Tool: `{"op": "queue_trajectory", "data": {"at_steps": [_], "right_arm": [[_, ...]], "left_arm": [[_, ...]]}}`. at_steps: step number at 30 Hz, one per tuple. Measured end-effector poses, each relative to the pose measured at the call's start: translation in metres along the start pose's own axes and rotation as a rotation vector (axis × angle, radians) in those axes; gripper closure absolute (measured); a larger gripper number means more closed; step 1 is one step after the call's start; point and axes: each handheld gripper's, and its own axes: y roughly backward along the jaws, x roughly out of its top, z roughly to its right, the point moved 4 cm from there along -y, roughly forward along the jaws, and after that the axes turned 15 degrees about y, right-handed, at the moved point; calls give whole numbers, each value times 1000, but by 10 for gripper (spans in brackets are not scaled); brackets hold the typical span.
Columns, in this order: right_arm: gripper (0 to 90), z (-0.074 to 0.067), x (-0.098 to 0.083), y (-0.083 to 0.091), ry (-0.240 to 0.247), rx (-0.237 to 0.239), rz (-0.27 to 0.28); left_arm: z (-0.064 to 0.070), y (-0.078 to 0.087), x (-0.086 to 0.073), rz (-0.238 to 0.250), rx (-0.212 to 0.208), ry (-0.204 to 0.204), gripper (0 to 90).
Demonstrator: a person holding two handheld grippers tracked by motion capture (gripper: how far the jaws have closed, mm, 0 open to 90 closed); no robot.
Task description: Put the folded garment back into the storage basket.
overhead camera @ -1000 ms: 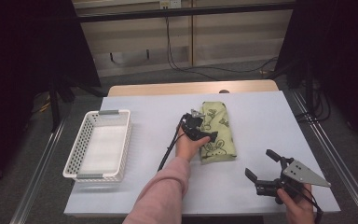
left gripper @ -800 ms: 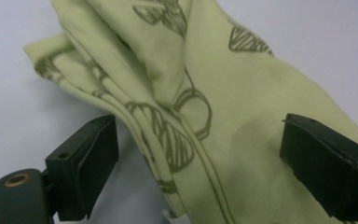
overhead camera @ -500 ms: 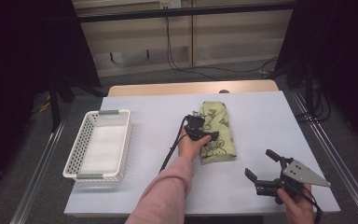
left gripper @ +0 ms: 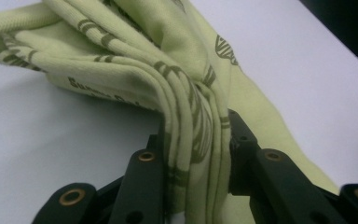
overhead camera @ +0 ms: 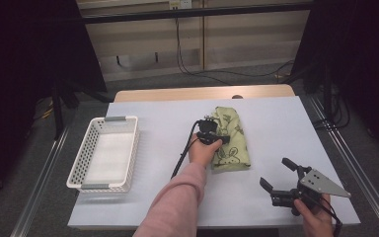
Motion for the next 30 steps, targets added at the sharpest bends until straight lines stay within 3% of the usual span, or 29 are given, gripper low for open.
{"op": "queue_trajectory", "data": {"at_steps": [5, 6, 16, 20, 30], "right_arm": [[6, 0, 0, 0, 2, 2, 0], [6, 0, 0, 0, 3, 3, -1], [6, -1, 0, 0, 11, 3, -6], [6, -1, 1, 0, 6, 0, -5], [6, -1, 1, 0, 1, -3, -4]], "left_arm": [[-1, 14, 6, -19, 5, 8, 734], [-1, 23, 9, -43, 4, -2, 734], [-1, 64, 21, -76, 22, -35, 734], [-2, 74, 23, -89, 25, -24, 734], [-6, 100, 29, -119, 44, -47, 734]]}}
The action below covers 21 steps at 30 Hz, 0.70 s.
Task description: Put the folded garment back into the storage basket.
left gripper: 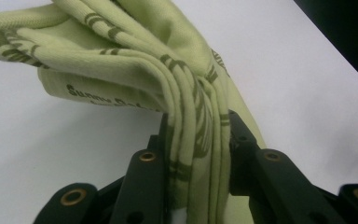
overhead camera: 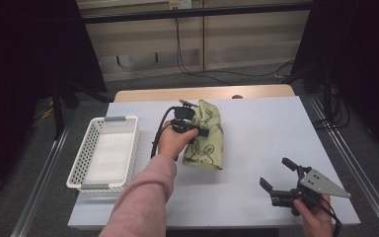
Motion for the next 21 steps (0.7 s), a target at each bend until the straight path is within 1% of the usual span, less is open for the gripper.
{"op": "queue_trajectory", "data": {"at_steps": [3, 4, 5, 6, 8, 9, 10, 11, 12, 14, 15, 16, 17, 18, 21], "right_arm": [[6, 0, 0, 0, 0, 0, 4], [6, 0, 0, 0, 1, 2, 4], [6, 0, 0, 0, 1, 2, 4], [6, 0, 0, 0, 1, 0, 4], [6, 0, 0, 0, 3, 0, 2], [6, 0, 0, 0, 3, 1, 1], [6, 0, 0, 0, 5, 1, 2], [6, 0, 0, 0, 5, -2, 0], [6, -1, 1, 0, -14, 3, 6], [6, 0, 0, 0, 5, 1, 2], [6, 0, 0, 0, 1, 1, 4], [6, 0, 0, 0, 1, -1, 0], [6, 0, 0, 0, 4, 1, 1], [6, 0, 0, 0, 7, -1, -1], [6, 0, 0, 0, 6, 2, -1]], "left_arm": [[-2, 8, 1, -4, 6, -4, 734], [-2, 10, 1, 0, -2, -7, 734], [-2, 10, 1, 0, -2, -7, 734], [-3, 14, 1, -7, 0, -3, 734], [-4, 19, 2, -17, 5, -20, 734], [-4, 19, 2, -17, 5, -20, 734], [-4, 23, 2, -14, 11, -19, 734], [-4, 26, 3, -16, 8, -19, 734], [-4, 29, 3, -16, 5, -13, 734], [-5, 34, 3, -20, 9, -18, 734], [-6, 37, 3, -18, 9, -27, 734], [-7, 39, 3, -16, 16, -23, 734], [-7, 42, 3, -22, 11, -29, 734], [-8, 44, 3, -19, 7, -23, 734], [-9, 48, 4, -21, 10, -22, 734]]}}
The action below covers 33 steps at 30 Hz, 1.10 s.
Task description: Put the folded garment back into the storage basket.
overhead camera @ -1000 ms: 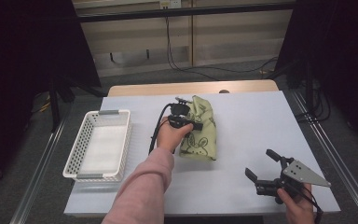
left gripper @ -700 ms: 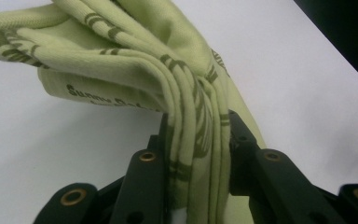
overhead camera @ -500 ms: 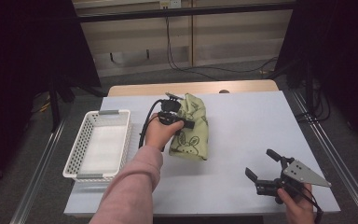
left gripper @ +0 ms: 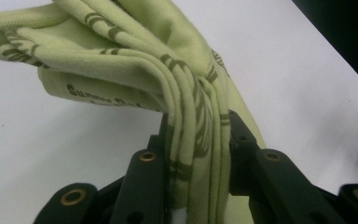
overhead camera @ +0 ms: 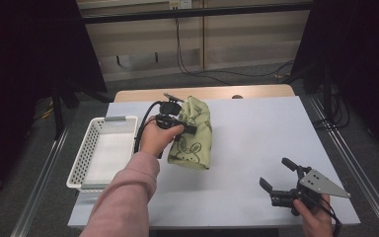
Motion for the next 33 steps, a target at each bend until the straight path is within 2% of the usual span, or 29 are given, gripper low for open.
{"op": "queue_trajectory", "data": {"at_steps": [3, 12, 14, 15, 19, 27, 30, 33], "right_arm": [[6, 0, 0, 0, 1, -1, -1], [6, 0, 0, 0, 10, -1, 4], [6, 0, 0, 0, 9, -1, 4], [6, 0, 0, 0, 9, 0, 4], [6, -1, 1, -1, 6, 7, 8], [6, -1, 1, 0, 6, 9, 8], [6, -1, 1, -1, 8, 10, 7], [6, -1, 1, -1, 12, 11, 6]], "left_arm": [[-4, 9, 0, 6, 14, -3, 734], [-10, 26, 0, 4, 11, 9, 734], [-12, 30, 0, 1, 19, 4, 734], [-13, 34, 0, 3, 28, 16, 734], [-16, 38, -1, -4, 15, 19, 734], [-20, 49, 0, -10, 30, 30, 734], [-22, 56, 1, -8, 31, 13, 734], [-22, 59, 1, -6, 30, 24, 734]]}}
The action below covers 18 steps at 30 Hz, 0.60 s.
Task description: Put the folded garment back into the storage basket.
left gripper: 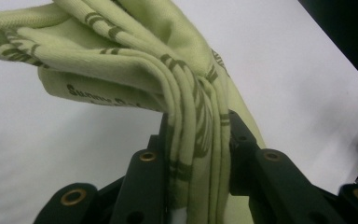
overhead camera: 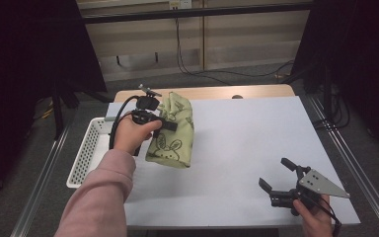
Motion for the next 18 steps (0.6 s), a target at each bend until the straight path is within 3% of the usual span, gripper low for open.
{"op": "queue_trajectory", "data": {"at_steps": [18], "right_arm": [[6, -1, 1, 0, -2, -1, 0]], "left_arm": [[-12, 28, 1, -3, 17, 23, 734]]}}
